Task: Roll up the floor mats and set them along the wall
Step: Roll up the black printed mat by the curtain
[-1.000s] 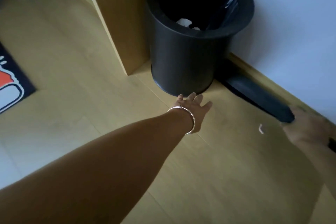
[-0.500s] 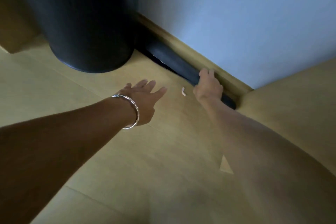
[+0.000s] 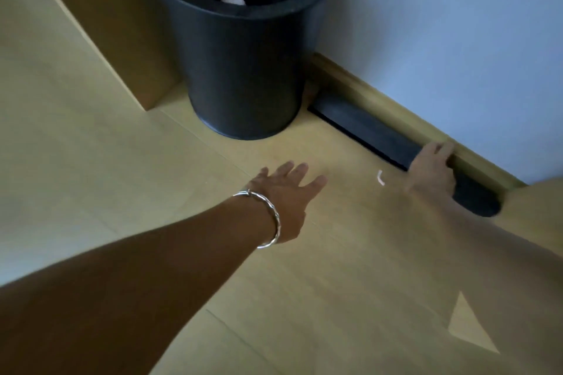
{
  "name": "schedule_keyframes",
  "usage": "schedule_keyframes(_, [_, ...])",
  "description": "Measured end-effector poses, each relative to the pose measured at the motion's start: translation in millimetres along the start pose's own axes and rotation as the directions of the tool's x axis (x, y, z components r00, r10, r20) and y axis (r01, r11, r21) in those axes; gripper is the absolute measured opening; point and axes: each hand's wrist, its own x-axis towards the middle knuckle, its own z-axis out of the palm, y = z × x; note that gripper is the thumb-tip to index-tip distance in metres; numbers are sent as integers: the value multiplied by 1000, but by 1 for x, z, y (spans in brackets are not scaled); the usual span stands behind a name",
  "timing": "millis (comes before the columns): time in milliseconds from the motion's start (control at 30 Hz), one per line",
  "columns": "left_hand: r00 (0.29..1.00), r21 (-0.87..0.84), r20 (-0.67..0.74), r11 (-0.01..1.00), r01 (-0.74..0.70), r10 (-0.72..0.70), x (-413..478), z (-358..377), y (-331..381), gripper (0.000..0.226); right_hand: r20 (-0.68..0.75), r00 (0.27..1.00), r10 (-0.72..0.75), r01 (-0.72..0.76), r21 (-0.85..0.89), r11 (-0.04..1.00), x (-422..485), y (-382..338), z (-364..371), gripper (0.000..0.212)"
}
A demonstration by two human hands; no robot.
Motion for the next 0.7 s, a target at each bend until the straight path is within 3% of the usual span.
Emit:
schedule_keyframes(67, [1000, -14, 16, 1000, 26, -26, -13, 5, -17, 67, 89, 995, 42, -50, 91, 995, -7, -10, -3, 89])
schedule_keyframes(200, [993, 22, 71, 995, 93, -94, -36, 7, -64, 67, 196, 978, 74, -93, 87, 992, -37, -49, -12, 84])
schedule_keyframes(300, [984, -24, 36, 984, 174, -174, -51, -6, -102, 66, 243, 966, -85, 83, 19, 996, -73, -107, -23, 66])
schedule_keyframes(367, [975, -61, 9, 974, 220, -220, -60, -10, -129, 65, 333, 893, -304, 304, 53, 951, -103, -152, -33, 40])
schedule_keyframes(433, [968, -2, 28, 969, 248, -248, -74, -7, -160, 65, 419, 772, -478, 450, 171, 877, -139, -197, -45, 22])
schedule_keyframes(567, [971, 324, 186, 943, 82, -149, -123, -2, -232, 64, 456, 620, -638, 540, 341, 769, -206, -284, -75, 17])
schedule_keyframes(700, [932, 227, 209, 942, 248, -296, -190, 21, -331, 65, 458, 534, -711, 631, 343, 695, -261, -392, -92, 27])
